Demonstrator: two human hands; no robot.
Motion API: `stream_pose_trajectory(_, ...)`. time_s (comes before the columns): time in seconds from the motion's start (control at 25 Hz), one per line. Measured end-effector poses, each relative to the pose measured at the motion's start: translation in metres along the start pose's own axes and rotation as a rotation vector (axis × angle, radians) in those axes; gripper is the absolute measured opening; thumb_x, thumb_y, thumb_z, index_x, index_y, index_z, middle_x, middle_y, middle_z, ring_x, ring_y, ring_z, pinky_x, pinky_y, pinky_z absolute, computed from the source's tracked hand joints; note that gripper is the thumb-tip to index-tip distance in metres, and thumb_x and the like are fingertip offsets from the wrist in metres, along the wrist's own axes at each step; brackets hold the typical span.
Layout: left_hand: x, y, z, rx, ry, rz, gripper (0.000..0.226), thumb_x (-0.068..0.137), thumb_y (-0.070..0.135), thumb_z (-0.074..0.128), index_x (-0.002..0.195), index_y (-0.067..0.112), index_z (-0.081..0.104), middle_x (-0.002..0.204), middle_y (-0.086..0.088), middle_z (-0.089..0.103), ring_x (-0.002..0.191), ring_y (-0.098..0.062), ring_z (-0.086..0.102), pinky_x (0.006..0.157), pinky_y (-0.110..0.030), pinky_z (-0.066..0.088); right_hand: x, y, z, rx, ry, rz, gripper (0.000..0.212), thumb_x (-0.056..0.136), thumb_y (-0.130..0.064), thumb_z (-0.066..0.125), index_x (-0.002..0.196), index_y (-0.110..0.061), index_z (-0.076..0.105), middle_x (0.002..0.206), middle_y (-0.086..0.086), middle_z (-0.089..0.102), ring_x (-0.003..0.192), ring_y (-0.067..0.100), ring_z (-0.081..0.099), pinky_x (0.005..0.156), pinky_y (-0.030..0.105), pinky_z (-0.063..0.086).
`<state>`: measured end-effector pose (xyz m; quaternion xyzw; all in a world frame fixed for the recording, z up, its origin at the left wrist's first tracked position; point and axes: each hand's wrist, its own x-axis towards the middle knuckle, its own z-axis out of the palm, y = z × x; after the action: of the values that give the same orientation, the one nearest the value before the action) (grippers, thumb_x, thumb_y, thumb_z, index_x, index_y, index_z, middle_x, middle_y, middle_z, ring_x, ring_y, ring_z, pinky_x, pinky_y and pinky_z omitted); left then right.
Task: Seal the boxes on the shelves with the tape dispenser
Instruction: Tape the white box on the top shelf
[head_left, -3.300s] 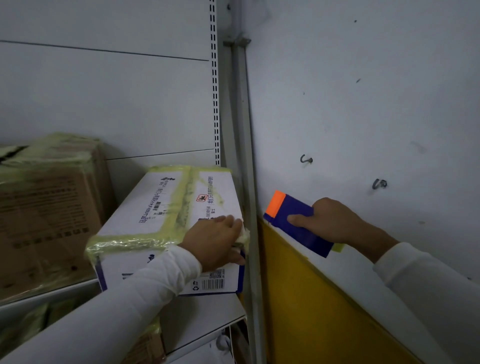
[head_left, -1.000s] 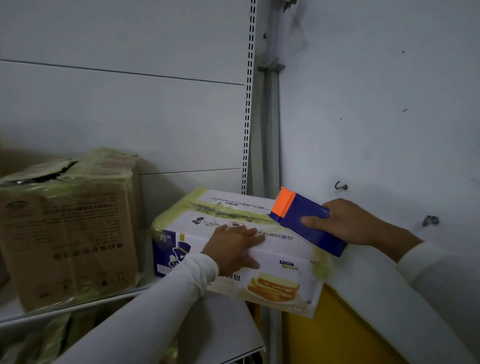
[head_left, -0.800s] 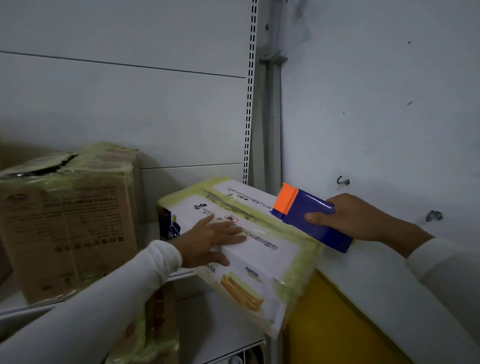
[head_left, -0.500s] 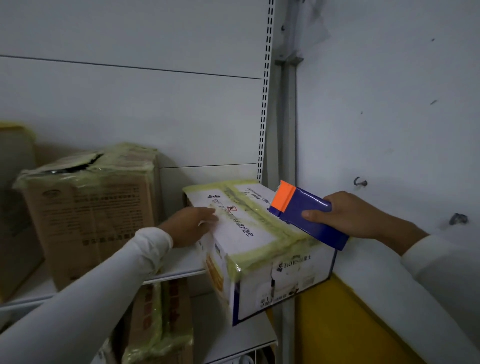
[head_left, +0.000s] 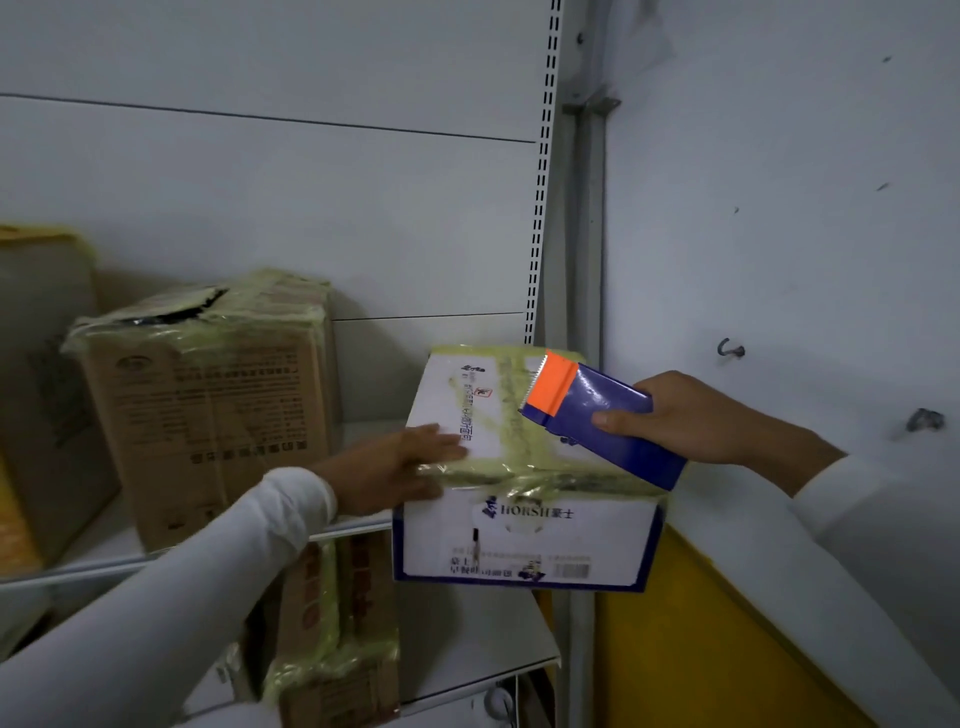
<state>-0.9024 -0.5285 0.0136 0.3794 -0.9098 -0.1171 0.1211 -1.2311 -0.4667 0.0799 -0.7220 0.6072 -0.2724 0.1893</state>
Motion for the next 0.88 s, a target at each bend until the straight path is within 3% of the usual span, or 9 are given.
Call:
stream_pose_trajectory(0.24,-0.008,0.005,0.01,-0.015,0.109,-0.082,0.059,0.087,0.035,0.064,0.141,0.033,0.04,0.151,0.009,0.033,0.138,-0.013,0.032,0.113,-0.03,0.028,-0.011,-0.016,0.003,0.016,-0.112,-0.062,0.041,0.075,-0.057,0.067,0.081,-0.016,0.069,0.072,-0.003,0.075,0.06,0.009,0.07,0.052,0.018,0.049)
stream_pose_trajectory(0.36,-0.014,0.017,-0.008,-0.306,0.166,-0.115,0.056,0.083,0.044,0.066,0.135,0.034,0.047,0.138,0.014,0.046,0.127,-0.007,0.045,0.106,-0.03,0.039,-0.023,-0.025,-0.002,0.121,-0.259,-0.105,0.039,0.075,-0.052,0.071,0.094,-0.018,0.069,0.088,-0.003,0.077,0.079,0.017,0.075,0.06,0.019,0.057)
stream_pose_trajectory(0.44,-0.014,0.032,-0.019,-0.482,0.261,-0.056,0.046,0.088,0.038,0.06,0.132,0.025,0.053,0.127,0.016,0.055,0.119,0.002,0.051,0.105,-0.025,0.041,-0.029,-0.03,0.001,0.115,-0.3,-0.118,0.035,0.076,-0.048,0.071,0.097,-0.021,0.067,0.091,-0.007,0.077,0.084,0.015,0.075,0.061,0.019,0.057)
stream_pose_trajectory(0.52,-0.014,0.046,-0.024,-0.582,0.27,-0.003,0.041,0.093,0.026,0.055,0.133,0.016,0.052,0.125,0.007,0.061,0.115,0.004,0.054,0.103,-0.018,0.041,-0.034,-0.036,0.004,0.083,-0.301,-0.132,0.034,0.075,-0.049,0.07,0.097,-0.023,0.065,0.091,-0.012,0.076,0.084,0.011,0.074,0.061,0.018,0.057)
stream_pose_trajectory(0.6,-0.015,0.055,-0.023,-0.619,0.247,0.04,0.039,0.096,0.018,0.051,0.134,0.009,0.05,0.129,-0.003,0.06,0.118,-0.003,0.055,0.103,-0.021,0.042,-0.04,-0.043,0.002,0.081,-0.292,-0.15,0.032,0.075,-0.049,0.07,0.096,-0.026,0.065,0.092,-0.014,0.076,0.084,0.009,0.074,0.06,0.017,0.056)
stream_pose_trajectory(0.68,-0.018,0.059,-0.022,-0.651,0.233,0.091,0.037,0.097,0.015,0.047,0.132,0.005,0.052,0.13,-0.007,0.059,0.121,-0.014,0.055,0.106,-0.032,0.042,-0.046,-0.05,0.0,0.117,-0.3,-0.165,0.028,0.077,-0.047,0.071,0.097,-0.028,0.064,0.094,-0.014,0.075,0.086,0.009,0.074,0.061,0.016,0.055)
stream_pose_trajectory(0.76,-0.023,0.061,-0.021,-0.747,0.224,0.134,0.033,0.098,0.012,0.043,0.128,0.003,0.055,0.124,-0.01,0.062,0.117,-0.022,0.058,0.102,-0.039,0.045,-0.051,-0.057,0.004,0.148,-0.314,-0.163,0.026,0.079,-0.045,0.071,0.098,-0.028,0.065,0.095,-0.012,0.076,0.088,0.01,0.074,0.062,0.018,0.056)
stream_pose_trajectory(0.88,-0.03,0.061,-0.019,-0.843,0.231,0.138,0.025,0.098,0.01,0.043,0.11,0.003,0.064,0.108,-0.014,0.068,0.102,-0.025,0.063,0.093,-0.037,0.051,-0.055,-0.059,0.019,0.163,-0.322,-0.147,0.029,0.079,-0.044,0.071,0.1,-0.025,0.065,0.099,-0.009,0.076,0.09,0.015,0.074,0.068,0.026,0.06)
